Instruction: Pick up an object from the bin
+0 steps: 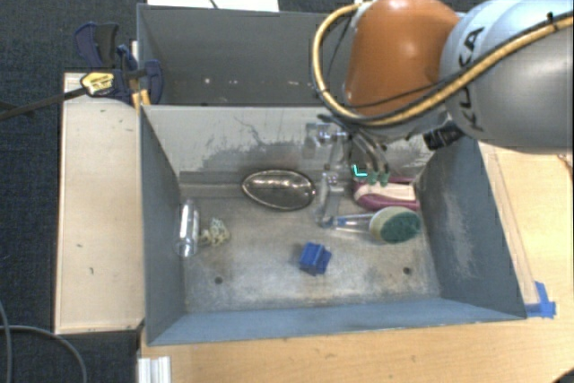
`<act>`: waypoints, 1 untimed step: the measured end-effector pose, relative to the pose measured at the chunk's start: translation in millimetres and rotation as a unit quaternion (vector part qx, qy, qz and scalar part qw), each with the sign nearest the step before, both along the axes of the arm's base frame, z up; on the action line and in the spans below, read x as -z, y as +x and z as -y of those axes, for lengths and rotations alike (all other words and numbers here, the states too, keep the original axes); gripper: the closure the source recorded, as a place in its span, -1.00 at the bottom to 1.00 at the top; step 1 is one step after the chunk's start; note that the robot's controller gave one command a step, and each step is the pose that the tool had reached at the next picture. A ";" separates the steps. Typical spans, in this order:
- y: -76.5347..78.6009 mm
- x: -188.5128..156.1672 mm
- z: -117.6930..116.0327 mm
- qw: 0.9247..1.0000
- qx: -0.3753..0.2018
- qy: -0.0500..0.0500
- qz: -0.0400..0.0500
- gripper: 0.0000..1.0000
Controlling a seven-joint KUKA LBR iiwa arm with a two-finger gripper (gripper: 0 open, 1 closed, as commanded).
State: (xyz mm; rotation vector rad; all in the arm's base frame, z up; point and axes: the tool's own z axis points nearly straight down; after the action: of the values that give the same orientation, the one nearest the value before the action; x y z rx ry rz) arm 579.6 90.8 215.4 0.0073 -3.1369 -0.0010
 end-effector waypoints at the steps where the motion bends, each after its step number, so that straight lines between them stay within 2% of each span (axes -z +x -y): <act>1: -11.0 81.8 19.2 0.999 0.041 -0.001 -0.001 -1.00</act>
Offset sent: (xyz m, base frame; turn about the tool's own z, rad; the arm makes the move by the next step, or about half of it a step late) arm -0.0093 -0.0183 -0.0777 0.0842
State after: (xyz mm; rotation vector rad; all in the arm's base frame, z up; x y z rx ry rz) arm 568.5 71.6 133.6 -0.1222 -3.1328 0.0017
